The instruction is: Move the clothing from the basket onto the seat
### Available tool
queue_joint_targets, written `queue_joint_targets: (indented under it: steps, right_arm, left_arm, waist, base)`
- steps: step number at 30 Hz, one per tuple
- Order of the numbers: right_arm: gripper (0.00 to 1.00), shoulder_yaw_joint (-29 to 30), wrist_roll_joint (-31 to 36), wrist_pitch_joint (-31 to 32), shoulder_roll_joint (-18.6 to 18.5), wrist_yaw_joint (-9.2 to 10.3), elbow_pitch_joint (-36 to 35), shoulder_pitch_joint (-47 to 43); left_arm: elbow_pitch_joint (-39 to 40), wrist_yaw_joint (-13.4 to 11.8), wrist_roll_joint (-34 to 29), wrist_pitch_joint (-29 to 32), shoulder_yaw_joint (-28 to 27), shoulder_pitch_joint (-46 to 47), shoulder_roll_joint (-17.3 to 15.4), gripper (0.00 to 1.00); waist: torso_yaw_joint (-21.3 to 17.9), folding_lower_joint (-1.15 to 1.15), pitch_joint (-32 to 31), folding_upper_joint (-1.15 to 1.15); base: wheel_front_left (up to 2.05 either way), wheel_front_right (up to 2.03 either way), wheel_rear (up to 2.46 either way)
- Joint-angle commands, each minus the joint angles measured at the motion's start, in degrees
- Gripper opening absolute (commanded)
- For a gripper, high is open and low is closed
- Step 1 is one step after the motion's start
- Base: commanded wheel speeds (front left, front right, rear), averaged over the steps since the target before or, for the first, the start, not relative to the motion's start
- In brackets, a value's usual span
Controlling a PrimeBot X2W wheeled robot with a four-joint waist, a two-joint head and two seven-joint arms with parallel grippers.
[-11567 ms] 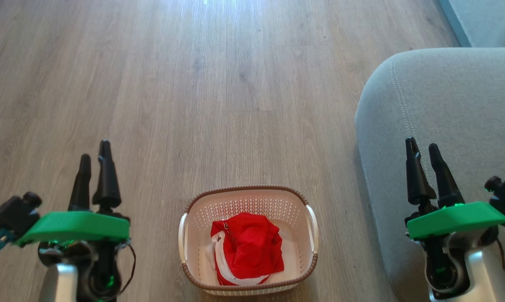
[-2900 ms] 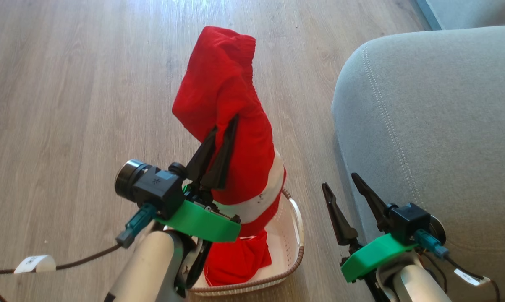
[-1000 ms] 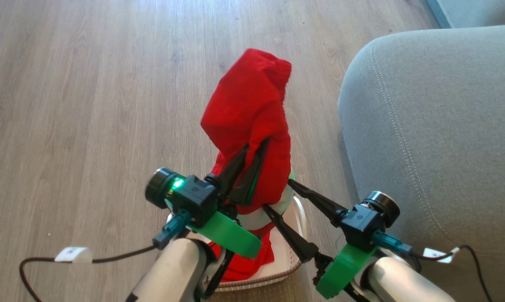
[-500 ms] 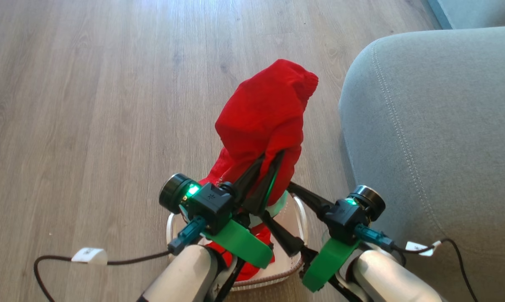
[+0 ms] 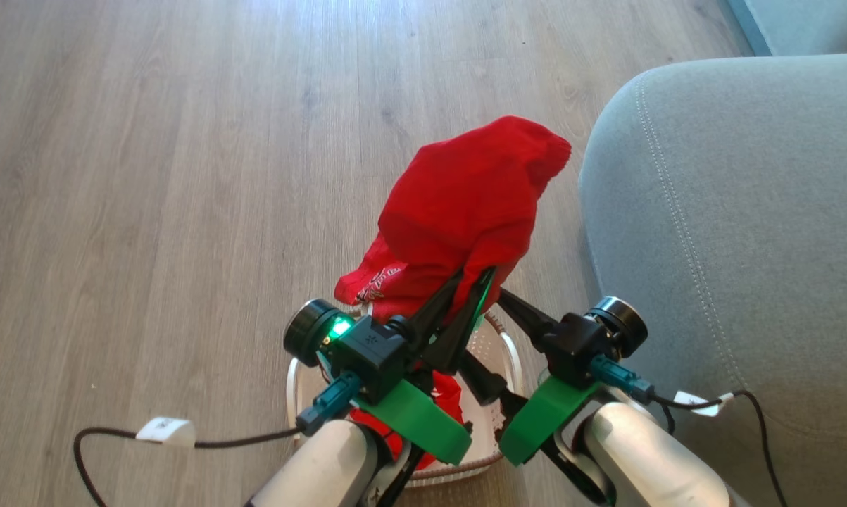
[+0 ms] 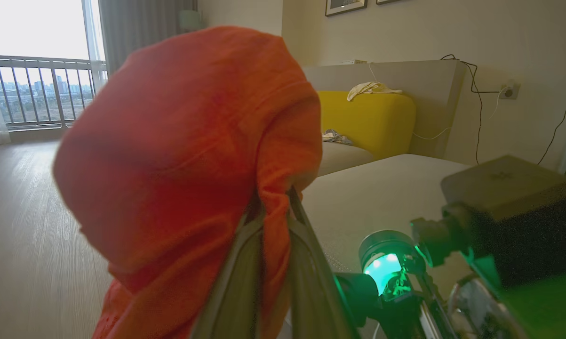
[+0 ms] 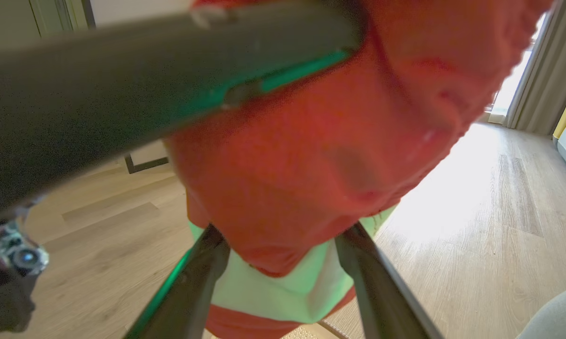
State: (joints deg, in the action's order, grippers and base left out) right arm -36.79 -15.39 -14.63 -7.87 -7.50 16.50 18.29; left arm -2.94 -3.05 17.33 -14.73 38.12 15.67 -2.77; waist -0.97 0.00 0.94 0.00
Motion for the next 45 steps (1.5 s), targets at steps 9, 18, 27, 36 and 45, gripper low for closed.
queue_joint_targets:
  steps: [9, 18, 27, 36, 45]
  right_arm:
    - [0.00, 1.60, -0.50, -0.37, 2.46, 0.01, -2.34, 1.28]
    - [0.00, 3.83, -0.88, -0.37, 3.04, 0.01, -5.47, -0.26]
    - [0.00, 8.29, -1.22, -0.37, 3.00, 0.01, -8.07, -1.56]
    - [0.00, 13.97, 1.73, -0.37, 1.88, 0.01, -8.26, -2.36]
    - [0.00, 20.62, 2.98, -0.37, 1.24, 0.01, -9.25, -4.71]
  left_arm:
    - [1.47, -0.13, 0.29, -0.27, -1.90, 2.51, -0.10, 0.00]
    - [1.17, -0.04, -0.41, -0.27, -2.29, 2.29, -0.10, 0.27]
    - [1.40, -0.06, -1.41, -0.27, -3.35, 2.23, -0.10, 1.00]
    - [0.99, 0.63, -2.85, -0.27, -5.45, 1.24, -0.10, 1.00]
    - [-0.98, 2.50, -6.39, -0.27, -7.37, -1.12, -0.10, 1.00]
  waist:
    - [0.37, 0.00, -0.25, 0.00]
    - [0.25, 0.00, -0.29, 0.00]
    - [-0.03, 0.00, -0.17, 0.00]
    - [-0.28, 0.00, -0.34, 0.00]
    - [-0.40, 0.00, -0.48, 0.00]
  base:
    - [0.00, 0.00, 0.00]
    - [0.00, 0.00, 0.00]
    - [0.00, 0.00, 0.00]
    - [0.00, 0.00, 0.00]
    - [0.00, 0.00, 0.00]
